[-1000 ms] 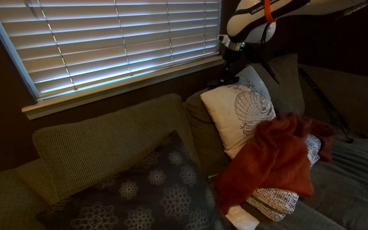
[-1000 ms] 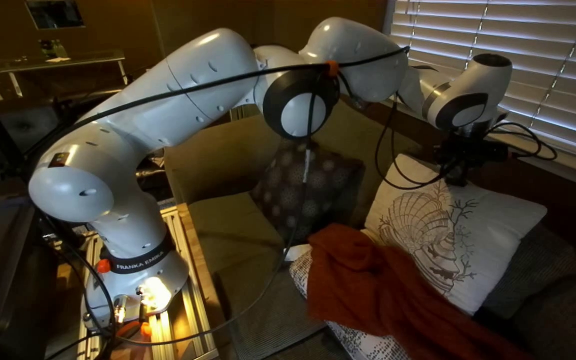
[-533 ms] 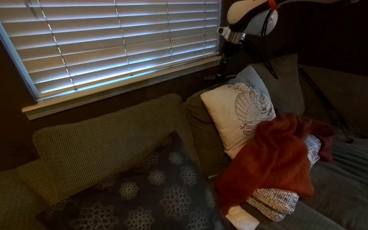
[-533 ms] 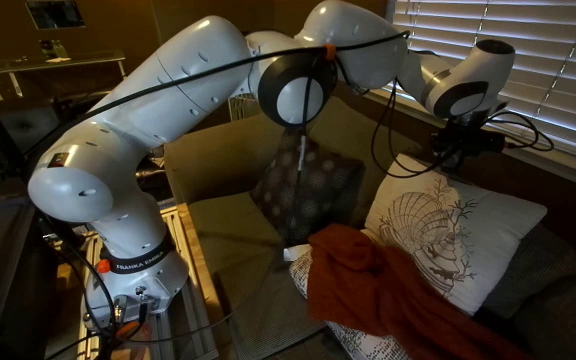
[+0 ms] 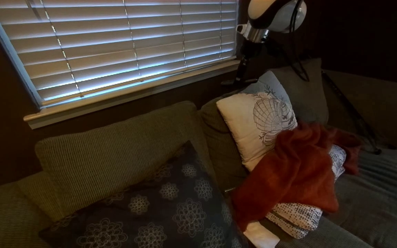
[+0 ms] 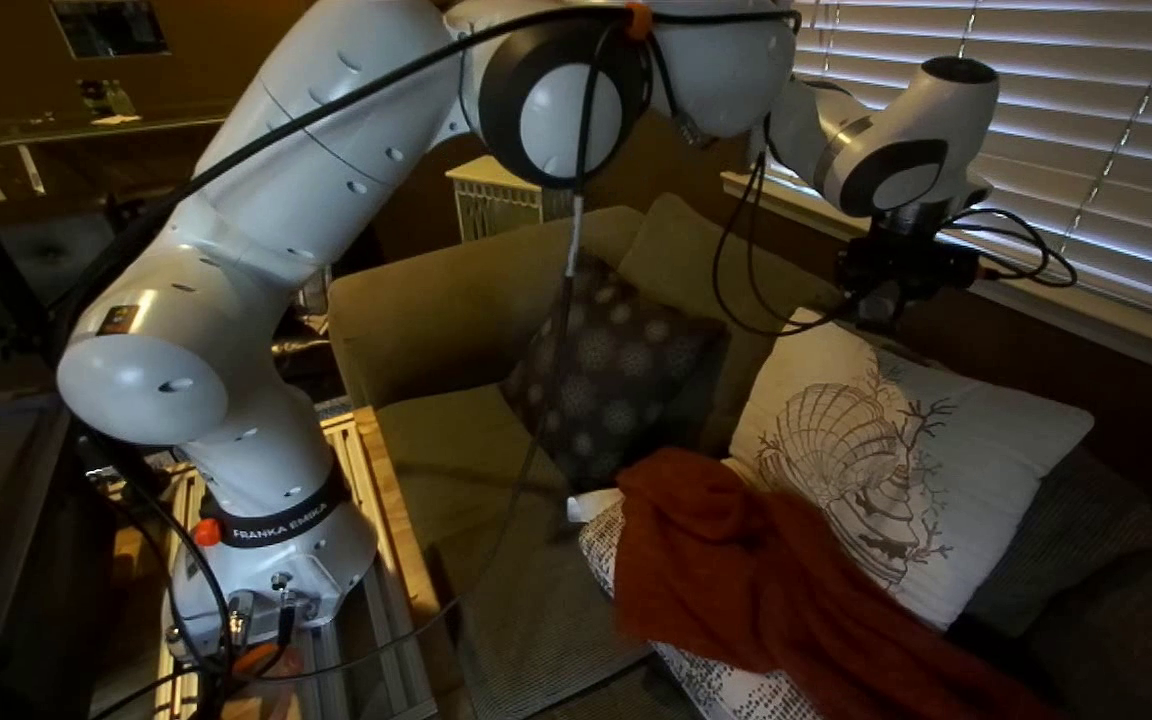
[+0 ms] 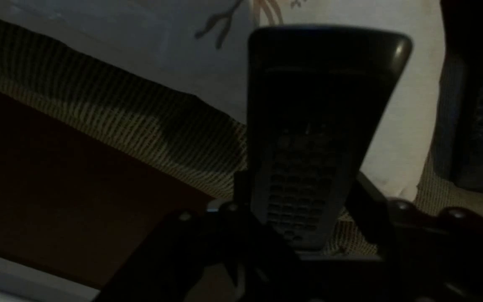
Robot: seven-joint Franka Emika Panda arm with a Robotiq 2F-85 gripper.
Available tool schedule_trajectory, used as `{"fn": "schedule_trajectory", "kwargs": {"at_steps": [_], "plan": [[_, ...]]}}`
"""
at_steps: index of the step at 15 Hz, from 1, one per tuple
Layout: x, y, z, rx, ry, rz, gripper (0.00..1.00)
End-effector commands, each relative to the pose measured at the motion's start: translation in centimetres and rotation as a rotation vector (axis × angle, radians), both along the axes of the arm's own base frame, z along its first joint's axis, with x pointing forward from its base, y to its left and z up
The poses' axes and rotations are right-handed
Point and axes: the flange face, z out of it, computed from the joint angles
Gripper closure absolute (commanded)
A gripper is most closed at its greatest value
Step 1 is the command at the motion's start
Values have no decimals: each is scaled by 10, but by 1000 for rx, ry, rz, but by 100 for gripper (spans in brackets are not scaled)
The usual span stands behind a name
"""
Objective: Remove the black remote from the white pillow, place it on the brown fleece and then cover the remote with the fleece
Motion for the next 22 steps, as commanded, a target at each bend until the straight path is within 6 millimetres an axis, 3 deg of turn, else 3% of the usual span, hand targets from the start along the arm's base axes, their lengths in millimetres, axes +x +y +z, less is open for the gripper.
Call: {"fn": "schedule_trajectory", "kwargs": {"at_steps": [1, 6, 10, 18, 22], "plan": [[-32, 20, 19, -7, -43, -62, 66], [-69, 41, 24, 39, -83, -279, 66], [-109, 51, 26, 86, -86, -432, 66], [-179, 46, 28, 108, -29, -687, 66], [-198, 37, 12, 85, 16, -775, 66]]}}
